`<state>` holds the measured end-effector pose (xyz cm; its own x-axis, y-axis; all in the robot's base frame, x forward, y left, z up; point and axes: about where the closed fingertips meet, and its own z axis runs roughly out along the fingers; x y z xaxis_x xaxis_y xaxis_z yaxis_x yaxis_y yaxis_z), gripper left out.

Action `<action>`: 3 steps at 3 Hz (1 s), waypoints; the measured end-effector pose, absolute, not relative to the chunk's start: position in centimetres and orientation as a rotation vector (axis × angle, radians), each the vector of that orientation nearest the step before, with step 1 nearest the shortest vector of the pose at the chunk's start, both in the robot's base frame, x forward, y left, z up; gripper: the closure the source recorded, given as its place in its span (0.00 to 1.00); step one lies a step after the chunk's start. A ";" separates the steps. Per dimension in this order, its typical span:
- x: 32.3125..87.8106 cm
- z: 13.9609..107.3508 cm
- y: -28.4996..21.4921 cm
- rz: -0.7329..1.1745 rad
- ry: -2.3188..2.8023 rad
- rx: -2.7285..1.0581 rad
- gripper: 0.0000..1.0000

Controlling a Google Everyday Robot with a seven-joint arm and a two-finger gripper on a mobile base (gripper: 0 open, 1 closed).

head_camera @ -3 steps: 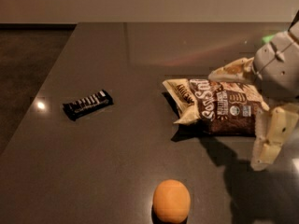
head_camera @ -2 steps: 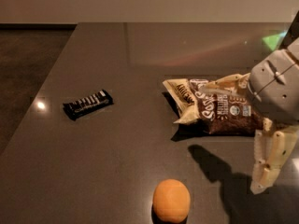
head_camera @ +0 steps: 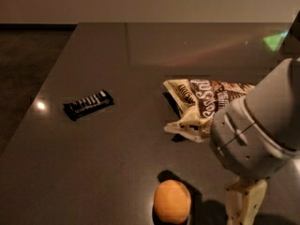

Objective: Pick orange

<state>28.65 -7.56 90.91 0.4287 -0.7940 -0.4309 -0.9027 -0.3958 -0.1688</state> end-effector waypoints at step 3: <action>27.0 85.9 -4.1 0.459 1.425 -2.440 0.00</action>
Offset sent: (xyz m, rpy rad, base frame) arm -0.0251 0.0377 -0.0617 -0.0823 0.1090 0.0964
